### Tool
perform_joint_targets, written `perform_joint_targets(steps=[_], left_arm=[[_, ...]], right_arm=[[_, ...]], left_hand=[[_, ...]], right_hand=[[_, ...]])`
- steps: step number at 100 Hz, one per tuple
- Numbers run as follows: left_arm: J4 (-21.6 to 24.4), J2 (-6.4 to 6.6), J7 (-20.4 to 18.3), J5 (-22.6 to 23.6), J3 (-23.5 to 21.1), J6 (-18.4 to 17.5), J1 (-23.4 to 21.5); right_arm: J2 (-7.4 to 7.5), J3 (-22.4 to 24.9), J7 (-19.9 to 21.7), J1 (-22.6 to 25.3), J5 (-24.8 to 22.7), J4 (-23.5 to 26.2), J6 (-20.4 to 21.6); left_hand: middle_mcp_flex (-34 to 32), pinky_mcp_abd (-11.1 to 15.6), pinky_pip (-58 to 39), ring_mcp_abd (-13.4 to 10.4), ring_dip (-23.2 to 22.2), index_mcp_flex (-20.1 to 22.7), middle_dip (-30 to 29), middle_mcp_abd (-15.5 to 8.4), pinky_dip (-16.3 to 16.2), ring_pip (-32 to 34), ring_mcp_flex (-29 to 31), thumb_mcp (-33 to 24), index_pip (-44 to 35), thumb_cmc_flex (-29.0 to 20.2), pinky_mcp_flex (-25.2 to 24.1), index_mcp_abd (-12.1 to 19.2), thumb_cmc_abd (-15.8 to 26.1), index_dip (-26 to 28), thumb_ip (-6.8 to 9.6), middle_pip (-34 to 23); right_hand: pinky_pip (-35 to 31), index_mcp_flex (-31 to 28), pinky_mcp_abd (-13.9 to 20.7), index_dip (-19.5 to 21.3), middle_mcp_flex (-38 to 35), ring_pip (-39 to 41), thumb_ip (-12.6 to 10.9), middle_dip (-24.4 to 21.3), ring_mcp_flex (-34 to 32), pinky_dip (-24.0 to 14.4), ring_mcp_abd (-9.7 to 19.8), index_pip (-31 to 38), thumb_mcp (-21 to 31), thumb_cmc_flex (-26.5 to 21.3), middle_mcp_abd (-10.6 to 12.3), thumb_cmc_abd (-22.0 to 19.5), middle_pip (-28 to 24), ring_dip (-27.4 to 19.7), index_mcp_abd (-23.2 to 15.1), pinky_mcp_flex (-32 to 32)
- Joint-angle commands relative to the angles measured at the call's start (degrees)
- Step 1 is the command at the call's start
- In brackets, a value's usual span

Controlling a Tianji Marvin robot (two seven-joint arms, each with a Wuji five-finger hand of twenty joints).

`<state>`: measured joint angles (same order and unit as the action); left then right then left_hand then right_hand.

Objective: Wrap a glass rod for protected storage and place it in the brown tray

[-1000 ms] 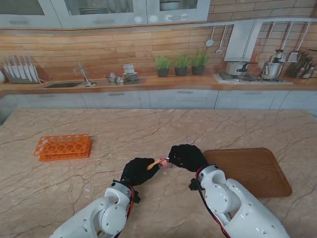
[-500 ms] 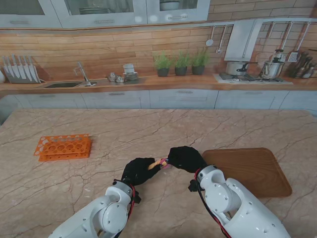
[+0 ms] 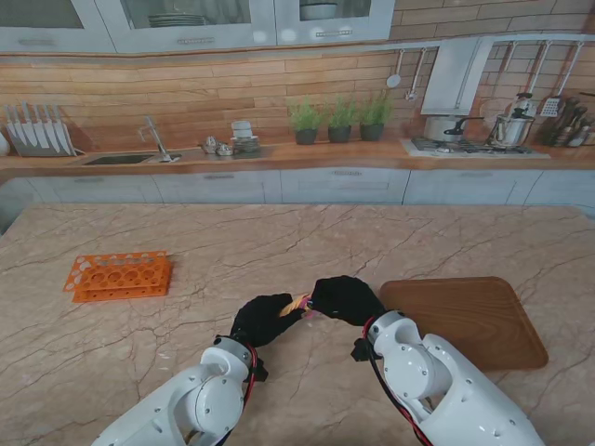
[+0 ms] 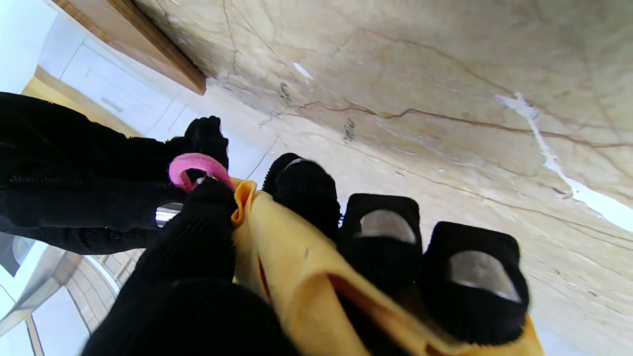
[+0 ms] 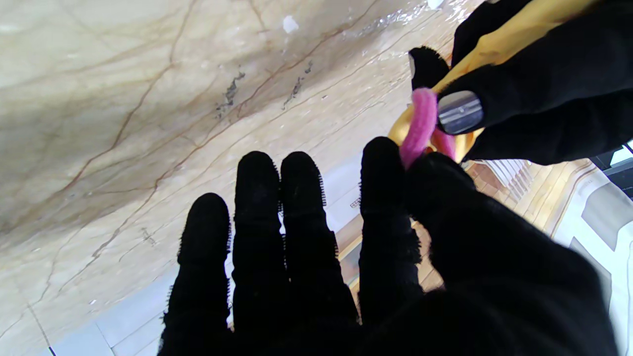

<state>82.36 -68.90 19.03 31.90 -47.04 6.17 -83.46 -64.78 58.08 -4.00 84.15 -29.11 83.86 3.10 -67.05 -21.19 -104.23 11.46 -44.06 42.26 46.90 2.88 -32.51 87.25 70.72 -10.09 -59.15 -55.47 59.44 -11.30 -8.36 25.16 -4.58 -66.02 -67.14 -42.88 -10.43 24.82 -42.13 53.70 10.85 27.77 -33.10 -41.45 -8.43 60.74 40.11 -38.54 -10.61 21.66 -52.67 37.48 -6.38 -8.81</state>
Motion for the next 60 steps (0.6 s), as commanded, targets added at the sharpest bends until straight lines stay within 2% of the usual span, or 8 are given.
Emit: perform_joint_targets(steps=[1, 9, 11, 21, 40, 45, 47, 60], left_arm=[[0.6, -0.20, -0.8, -0.4, 0.0, 0.2, -0.6], [0.5, -0.22, -0.5, -0.3, -0.1, -0.1, -0.6], [0.4, -0.23, -0.5, -0.3, -0.1, -0.2, -0.6], [0.1, -0.40, 0.1, -0.7, -0.2, -1.1, -0.6], [-0.1, -0.45, 0.4, -1.0, -0.4, -2.2, -0.6], [0.1, -0.38, 0.1, -1.1, -0.4, -2.3, -0.7], [0.1, -0.36, 0.0, -1.1, -0.5, -2.4, -0.7], [0.2, -0.24, -0.4, -1.0, -0.4, -2.7, -0.7]], right_arm=[[-0.23, 0.1, -0.4, 0.5, -0.4, 0.6, 0.5], [-0.25, 0.3, -0.9, 0.7, -0.8, 0.7, 0.6], [-0.25, 0.3, -1.0, 0.8, -1.0, 0.7, 0.6], [-0.23, 0.7, -1.6, 1.2, -1.8, 0.9, 0.9], [-0.26, 1.4, -4.4, 1.8, -5.0, 0.9, 1.4], [-0.31, 1.5, -5.2, 1.9, -5.7, 0.7, 1.4], [-0.33, 1.6, -5.5, 1.9, -5.9, 0.7, 1.4], [-0.32, 1.6, -6.6, 1.8, -7.4, 0.3, 1.6]], left_hand=[[-1.6, 3.8, -15.2, -2.7, -2.4, -1.1, 3.7, -4.2, -1.1, 5.7, 2.1, 2.7, -2.1, -2.7, 2.3, 2.5, 1.9, 1.3, -0.64, -5.0], [-4.4, 6.3, -15.7, -4.8, -2.1, 0.0, 7.7, -7.8, -4.5, 8.4, 2.2, 3.2, -3.3, -1.4, 2.7, 3.2, 2.6, 2.3, -0.23, -8.2], [-5.3, 6.5, -15.7, -5.2, -1.0, 0.6, 9.6, -8.6, -5.3, 9.2, 2.1, -2.3, -3.5, 2.3, 2.7, 3.3, 1.6, 2.9, -1.16, -8.3], [-7.4, 6.1, -15.7, -6.0, -0.9, 2.1, 11.1, -9.5, -4.4, 9.6, 2.2, -10.3, -4.5, 8.3, 2.6, 3.0, 0.6, 4.5, -1.69, -10.2], [-6.7, 3.3, -14.1, -5.9, -0.6, 0.6, 11.9, -9.9, -2.6, 8.9, 2.1, -10.7, -5.2, 7.5, 2.2, 1.9, 0.5, 5.2, -2.16, -11.1], [-6.1, 2.5, -13.6, -5.7, -0.5, 0.0, 12.2, -9.0, -2.0, 8.4, 2.1, -9.9, -5.4, 6.8, 2.2, 1.7, 0.7, 5.4, -2.41, -11.5], [-5.9, 1.9, -13.6, -5.7, -0.7, -0.2, 12.3, -9.1, -1.3, 8.2, 2.1, -7.0, -5.4, 5.1, 2.1, 1.7, 1.3, 5.5, -2.06, -11.5], [-5.6, 1.7, -13.3, -5.5, -0.7, -0.6, 12.5, -9.5, -0.8, 7.8, 2.1, -5.9, -5.6, 4.3, 2.0, 1.8, 1.4, 5.7, -1.99, -11.7]], right_hand=[[0.4, -0.4, 0.5, 0.3, -1.3, 0.2, 0.5, 0.4, -0.5, -1.3, 0.5, 1.3, -0.1, -2.8, -0.4, -1.6, -1.1, 0.8, -3.0, 0.1], [0.4, -0.3, 0.5, 0.3, -1.3, 0.2, 0.4, 0.4, -0.5, -1.3, 0.4, 1.2, 0.0, -2.8, -0.5, -1.5, -1.0, 0.8, -3.0, 0.1], [0.4, -0.4, 0.4, 0.2, -1.3, 0.2, 0.4, 0.4, -0.5, -1.3, 0.4, 1.2, 0.1, -2.7, -0.5, -1.4, -1.0, 0.8, -3.0, 0.0], [0.4, -0.4, 0.4, 0.0, -1.2, 0.2, 0.3, 0.3, -0.4, -1.3, 0.3, 1.0, 0.2, -2.4, -0.5, -1.2, -0.9, 0.8, -3.1, 0.1], [0.3, -0.4, 0.3, -1.5, -1.3, 0.4, -0.6, 0.1, -0.4, -1.5, -0.1, 0.3, 2.1, 0.4, -1.1, 0.9, -0.5, 0.9, -3.5, -0.1], [0.1, -0.2, 0.2, -1.4, -1.2, 0.5, -0.7, 0.0, -0.3, -1.5, -0.3, 0.7, 2.7, 2.6, -1.3, 1.6, -0.6, 1.0, -3.6, -0.1], [0.1, -0.3, 0.1, -1.4, -1.3, 0.5, -0.6, 0.0, -0.3, -1.5, -0.4, 0.8, 2.6, 3.2, -1.4, 1.6, -0.6, 1.0, -3.6, -0.1], [-0.1, -0.3, -0.2, -1.2, -1.2, 0.7, -0.9, 0.0, -0.1, -1.6, -0.9, 0.8, 1.9, 6.6, -1.9, 0.7, -0.6, 1.1, -3.2, 0.1]])
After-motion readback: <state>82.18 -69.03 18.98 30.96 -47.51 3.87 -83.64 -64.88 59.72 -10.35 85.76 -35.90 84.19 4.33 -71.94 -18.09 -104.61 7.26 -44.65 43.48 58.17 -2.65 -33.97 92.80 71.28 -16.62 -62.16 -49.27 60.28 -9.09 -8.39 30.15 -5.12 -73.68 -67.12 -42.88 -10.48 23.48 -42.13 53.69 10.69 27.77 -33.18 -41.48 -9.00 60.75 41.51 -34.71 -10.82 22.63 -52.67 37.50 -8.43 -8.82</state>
